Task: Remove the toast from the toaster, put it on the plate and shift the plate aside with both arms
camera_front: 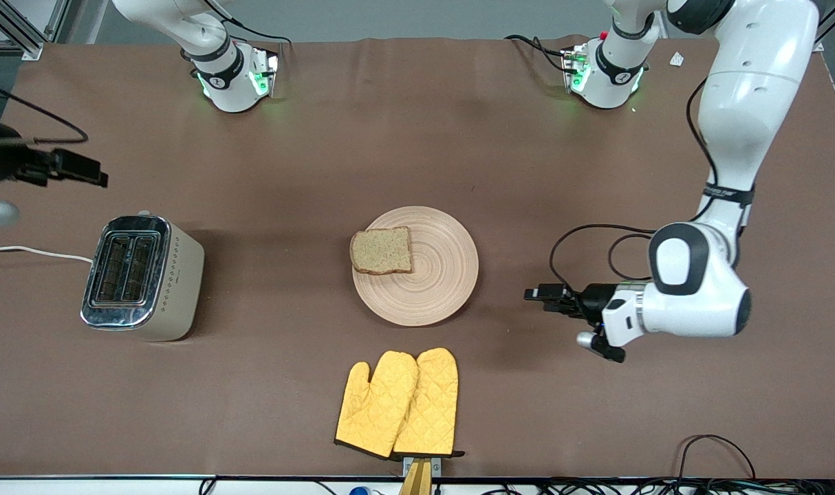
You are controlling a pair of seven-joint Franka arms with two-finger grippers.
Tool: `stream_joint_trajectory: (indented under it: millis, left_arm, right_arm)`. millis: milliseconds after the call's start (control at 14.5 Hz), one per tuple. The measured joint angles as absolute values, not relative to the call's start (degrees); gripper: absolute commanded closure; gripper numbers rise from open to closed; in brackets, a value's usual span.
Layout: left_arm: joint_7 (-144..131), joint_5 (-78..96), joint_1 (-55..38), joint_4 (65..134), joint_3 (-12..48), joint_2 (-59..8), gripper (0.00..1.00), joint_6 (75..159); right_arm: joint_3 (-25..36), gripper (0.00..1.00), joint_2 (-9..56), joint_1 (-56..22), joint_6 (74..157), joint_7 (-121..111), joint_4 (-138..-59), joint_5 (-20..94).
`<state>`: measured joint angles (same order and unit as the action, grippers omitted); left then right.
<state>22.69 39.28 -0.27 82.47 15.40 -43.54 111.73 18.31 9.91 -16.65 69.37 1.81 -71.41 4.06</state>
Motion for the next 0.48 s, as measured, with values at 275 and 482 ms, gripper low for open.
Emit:
stream_joint_trajectory:
  millis: [275,482]
  left_arm:
    - [23.0,42.1,-2.6,84.9,16.1,-46.5,0.47,115.3]
    - [23.0,44.8,-4.6,85.8,16.1,-48.2,0.47,118.0]
  right_arm:
    - [17.7,0.0,5.4,-15.6,71.7,0.2,-78.2,0.8]
    - [3.9,0.0,3.8,-1.0,74.0,-1.2,-81.4,0.6]
